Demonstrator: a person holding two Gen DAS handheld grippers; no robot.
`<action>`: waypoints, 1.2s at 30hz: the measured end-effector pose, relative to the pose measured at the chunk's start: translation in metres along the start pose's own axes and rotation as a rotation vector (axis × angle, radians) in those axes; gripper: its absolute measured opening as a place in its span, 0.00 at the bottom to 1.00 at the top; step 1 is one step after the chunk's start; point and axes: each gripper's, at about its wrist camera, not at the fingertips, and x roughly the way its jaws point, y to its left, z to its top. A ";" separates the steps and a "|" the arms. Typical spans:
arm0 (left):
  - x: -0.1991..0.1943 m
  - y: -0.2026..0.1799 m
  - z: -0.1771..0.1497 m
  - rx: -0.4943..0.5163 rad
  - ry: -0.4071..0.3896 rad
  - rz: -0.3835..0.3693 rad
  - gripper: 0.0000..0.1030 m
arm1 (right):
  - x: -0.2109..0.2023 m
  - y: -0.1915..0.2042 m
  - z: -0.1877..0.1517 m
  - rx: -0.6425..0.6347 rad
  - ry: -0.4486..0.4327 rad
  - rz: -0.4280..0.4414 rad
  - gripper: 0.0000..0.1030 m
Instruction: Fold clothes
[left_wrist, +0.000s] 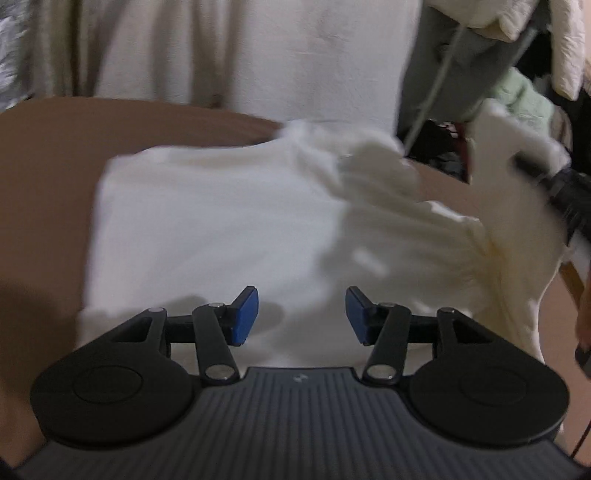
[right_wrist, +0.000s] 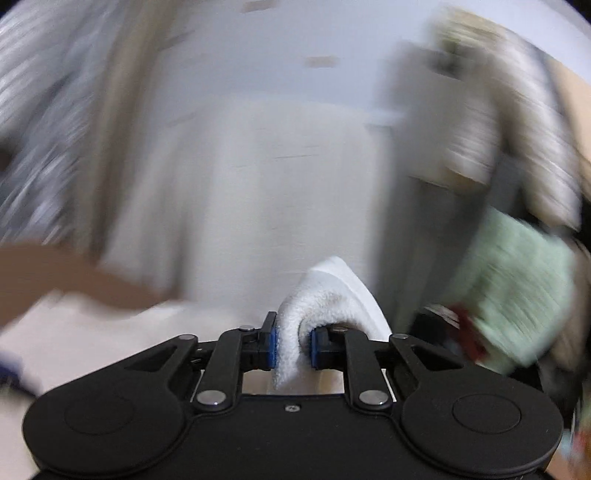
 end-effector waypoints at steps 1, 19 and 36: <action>0.001 0.006 -0.004 -0.005 0.012 0.015 0.50 | 0.005 0.026 -0.007 -0.088 0.053 0.053 0.22; 0.054 -0.109 0.021 0.288 -0.034 -0.126 0.82 | -0.047 0.034 -0.105 -0.304 0.355 0.077 0.58; -0.005 -0.018 0.010 -0.296 -0.340 0.128 0.86 | -0.061 -0.025 -0.128 -0.040 0.316 -0.219 0.18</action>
